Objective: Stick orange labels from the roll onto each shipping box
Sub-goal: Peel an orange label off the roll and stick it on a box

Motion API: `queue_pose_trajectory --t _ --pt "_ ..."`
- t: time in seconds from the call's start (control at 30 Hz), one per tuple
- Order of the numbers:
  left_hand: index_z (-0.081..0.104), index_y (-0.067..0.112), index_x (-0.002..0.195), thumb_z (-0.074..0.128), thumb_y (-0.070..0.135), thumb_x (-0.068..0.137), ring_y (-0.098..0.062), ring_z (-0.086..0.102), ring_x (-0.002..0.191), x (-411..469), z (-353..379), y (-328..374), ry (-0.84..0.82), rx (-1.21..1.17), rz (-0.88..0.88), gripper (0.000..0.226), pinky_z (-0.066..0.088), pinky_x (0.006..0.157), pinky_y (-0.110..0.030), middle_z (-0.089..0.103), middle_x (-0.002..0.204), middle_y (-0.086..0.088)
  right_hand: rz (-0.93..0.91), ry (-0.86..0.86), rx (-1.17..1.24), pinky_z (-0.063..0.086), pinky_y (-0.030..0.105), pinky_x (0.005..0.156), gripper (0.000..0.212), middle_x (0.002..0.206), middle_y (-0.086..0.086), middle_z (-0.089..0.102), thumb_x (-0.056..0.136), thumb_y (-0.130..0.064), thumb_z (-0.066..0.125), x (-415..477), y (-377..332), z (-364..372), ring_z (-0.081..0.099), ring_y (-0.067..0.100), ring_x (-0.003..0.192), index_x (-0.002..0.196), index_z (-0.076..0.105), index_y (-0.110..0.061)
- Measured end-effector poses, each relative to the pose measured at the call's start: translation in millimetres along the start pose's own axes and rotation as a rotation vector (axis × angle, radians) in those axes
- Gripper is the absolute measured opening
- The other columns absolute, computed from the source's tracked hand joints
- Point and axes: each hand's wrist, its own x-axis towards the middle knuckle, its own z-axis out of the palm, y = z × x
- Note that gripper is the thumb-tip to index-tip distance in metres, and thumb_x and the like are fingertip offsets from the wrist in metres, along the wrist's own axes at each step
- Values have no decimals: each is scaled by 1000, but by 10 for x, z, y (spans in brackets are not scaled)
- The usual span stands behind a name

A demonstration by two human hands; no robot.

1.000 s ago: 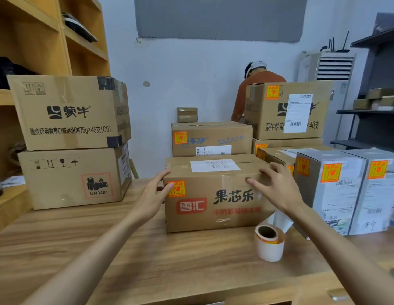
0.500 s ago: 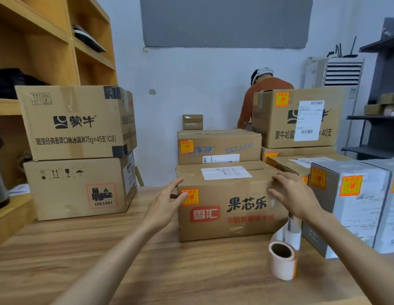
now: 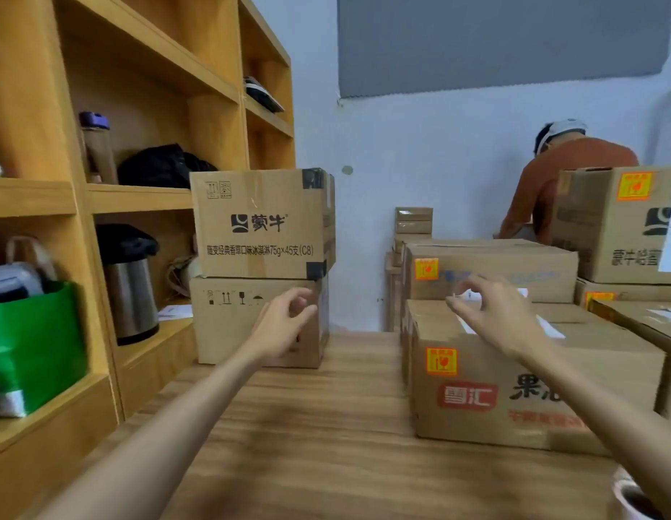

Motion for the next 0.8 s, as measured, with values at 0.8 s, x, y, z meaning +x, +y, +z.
queue_pose_trajectory --t 0.8 --pt "17 16 161 69 29 97 -27 33 148 1486 -1560 -1289 241 -156 -215 83 34 116 -44 29 165 -7 145 -188 449 53 51 94 87 136 6 56 81 -65 65 1846 -1793 1939 59 27 116 143 29 -17"
